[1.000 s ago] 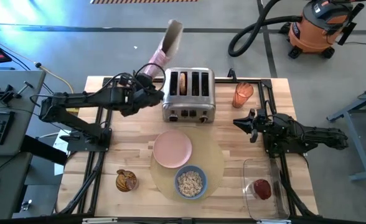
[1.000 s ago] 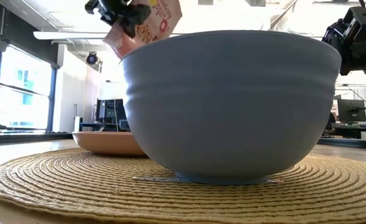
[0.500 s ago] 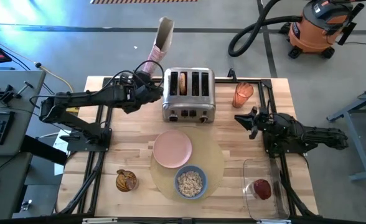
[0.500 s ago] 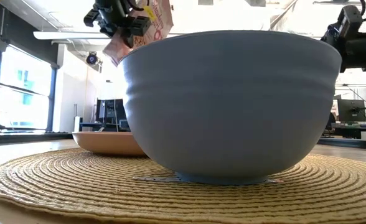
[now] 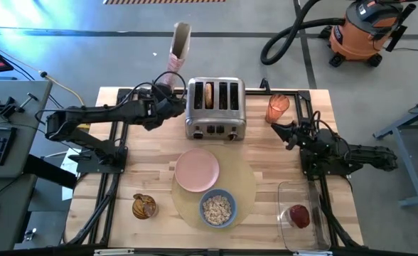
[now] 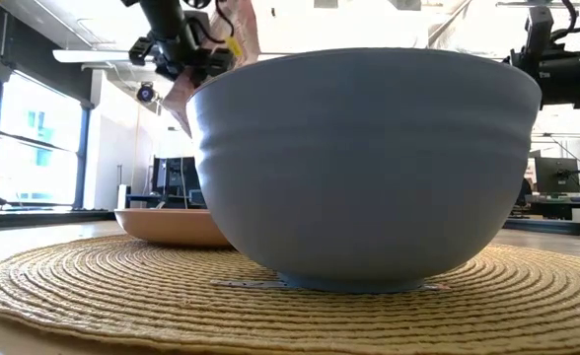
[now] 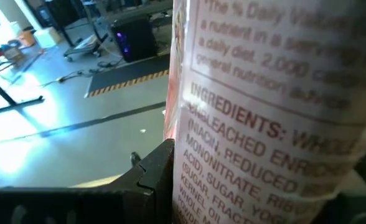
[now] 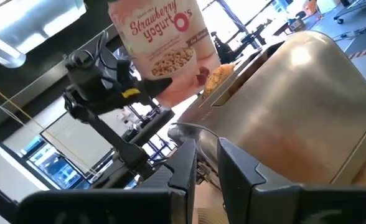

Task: Arrange a breakfast setting

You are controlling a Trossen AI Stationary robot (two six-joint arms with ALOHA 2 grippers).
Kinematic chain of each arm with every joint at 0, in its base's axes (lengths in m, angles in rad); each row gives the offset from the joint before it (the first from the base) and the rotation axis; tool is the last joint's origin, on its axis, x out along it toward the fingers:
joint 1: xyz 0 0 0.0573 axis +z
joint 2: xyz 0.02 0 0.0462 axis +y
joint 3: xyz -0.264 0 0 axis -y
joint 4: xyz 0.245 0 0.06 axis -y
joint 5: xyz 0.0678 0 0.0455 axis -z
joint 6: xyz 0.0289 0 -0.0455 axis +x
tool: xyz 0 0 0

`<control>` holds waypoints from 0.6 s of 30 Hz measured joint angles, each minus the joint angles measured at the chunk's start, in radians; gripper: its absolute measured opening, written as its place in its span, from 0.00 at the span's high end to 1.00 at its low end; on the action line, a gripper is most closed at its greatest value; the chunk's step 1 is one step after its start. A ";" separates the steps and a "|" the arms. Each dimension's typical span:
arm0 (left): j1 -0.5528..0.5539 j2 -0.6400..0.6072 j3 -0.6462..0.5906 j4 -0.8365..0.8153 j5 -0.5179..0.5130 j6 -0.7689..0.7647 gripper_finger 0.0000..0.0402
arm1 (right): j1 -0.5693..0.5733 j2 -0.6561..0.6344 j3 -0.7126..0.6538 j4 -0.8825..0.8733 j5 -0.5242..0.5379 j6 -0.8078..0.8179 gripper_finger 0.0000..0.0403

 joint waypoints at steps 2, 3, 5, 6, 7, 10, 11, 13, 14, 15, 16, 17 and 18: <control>0.006 0.000 -0.023 -0.002 -0.013 -0.033 0.71 | 0.000 0.000 0.000 0.020 0.000 -0.009 0.89; 0.010 0.000 -0.032 -0.004 -0.014 -0.052 0.71 | 0.000 0.000 0.000 0.042 0.000 -0.018 0.89; 0.016 0.000 -0.042 -0.008 -0.009 -0.079 0.71 | 0.000 0.000 0.000 0.107 0.000 -0.059 0.88; 0.019 0.000 -0.047 -0.005 -0.010 -0.089 0.71 | 0.000 0.000 0.002 0.141 0.000 -0.087 0.88; 0.019 0.000 -0.051 -0.005 -0.009 -0.098 0.71 | 0.000 0.000 0.006 0.165 0.000 -0.123 0.87; 0.020 0.000 -0.071 0.003 -0.008 -0.119 0.71 | 0.000 0.000 0.038 0.228 0.000 -0.220 0.85; 0.022 0.000 -0.080 0.007 -0.008 -0.128 0.71 | 0.000 0.000 0.051 0.234 0.000 -0.250 0.84; 0.025 0.000 -0.095 0.007 0.001 -0.151 0.71 | 0.000 0.000 0.074 0.228 0.000 -0.302 0.82; 0.026 0.000 -0.102 0.008 0.006 -0.163 0.71 | 0.000 0.001 0.085 0.226 0.000 -0.325 0.81; 0.026 0.000 -0.109 0.010 0.008 -0.176 0.71 | 0.000 0.001 0.099 0.225 0.000 -0.345 0.80; 0.026 0.000 -0.114 0.010 0.008 -0.190 0.71 | 0.000 0.002 0.113 0.226 -0.002 -0.355 0.78; 0.026 0.000 -0.117 0.010 0.009 -0.201 0.71 | 0.000 0.006 0.127 0.229 -0.005 -0.370 0.76; 0.026 0.000 -0.118 0.011 0.009 -0.206 0.71 | 0.000 0.012 0.143 0.229 -0.015 -0.385 0.75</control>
